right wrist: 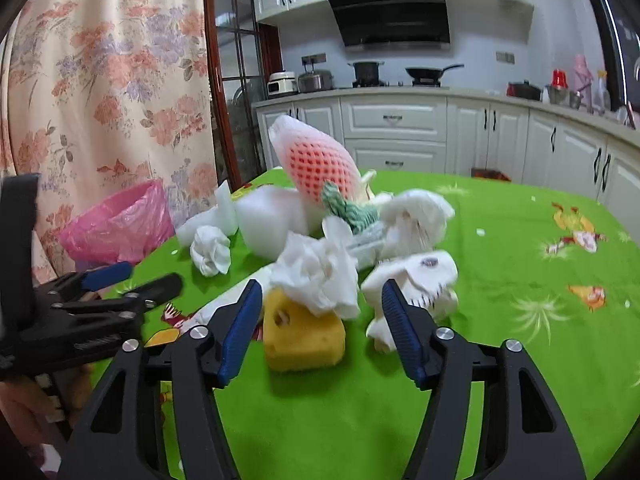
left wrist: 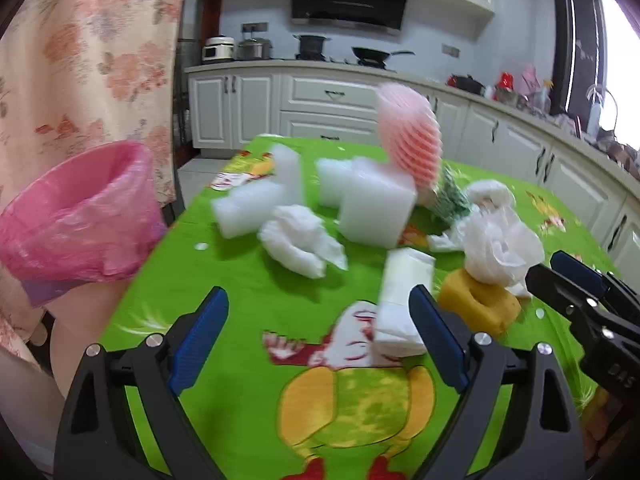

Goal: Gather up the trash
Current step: 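Return both tools to the table and grasp the white tissue pack with the left gripper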

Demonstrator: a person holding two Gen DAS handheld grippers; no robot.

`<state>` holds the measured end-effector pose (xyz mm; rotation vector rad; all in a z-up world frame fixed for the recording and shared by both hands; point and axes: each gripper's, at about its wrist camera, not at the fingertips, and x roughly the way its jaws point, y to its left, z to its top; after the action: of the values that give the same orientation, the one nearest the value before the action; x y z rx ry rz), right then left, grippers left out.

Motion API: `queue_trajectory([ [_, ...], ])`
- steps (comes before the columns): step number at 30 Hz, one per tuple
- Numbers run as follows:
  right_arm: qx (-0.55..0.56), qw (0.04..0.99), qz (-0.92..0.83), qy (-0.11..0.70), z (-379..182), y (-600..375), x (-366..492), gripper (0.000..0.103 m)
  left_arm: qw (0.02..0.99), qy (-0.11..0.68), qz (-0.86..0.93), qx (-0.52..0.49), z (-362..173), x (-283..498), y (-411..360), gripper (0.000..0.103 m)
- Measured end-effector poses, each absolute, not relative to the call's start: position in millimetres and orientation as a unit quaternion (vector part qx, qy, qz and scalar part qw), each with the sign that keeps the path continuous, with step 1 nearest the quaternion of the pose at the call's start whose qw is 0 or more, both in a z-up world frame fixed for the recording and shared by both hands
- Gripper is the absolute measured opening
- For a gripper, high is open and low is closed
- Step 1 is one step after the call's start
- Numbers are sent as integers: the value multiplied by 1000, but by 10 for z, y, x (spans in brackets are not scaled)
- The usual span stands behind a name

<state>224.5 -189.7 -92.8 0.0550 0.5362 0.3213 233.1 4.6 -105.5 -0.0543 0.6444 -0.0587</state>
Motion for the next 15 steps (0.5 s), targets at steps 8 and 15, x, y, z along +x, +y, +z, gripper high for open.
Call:
queue_trajectory([
  [8, 50, 955, 139, 257, -938, -2120, 2185, 58, 936, 348, -49, -16, -1162, 2546, -221, 88],
  [15, 47, 955, 138, 259, -928, -2143, 2189, 57, 921, 385, -53, 24, -1266, 2773, -467, 74],
])
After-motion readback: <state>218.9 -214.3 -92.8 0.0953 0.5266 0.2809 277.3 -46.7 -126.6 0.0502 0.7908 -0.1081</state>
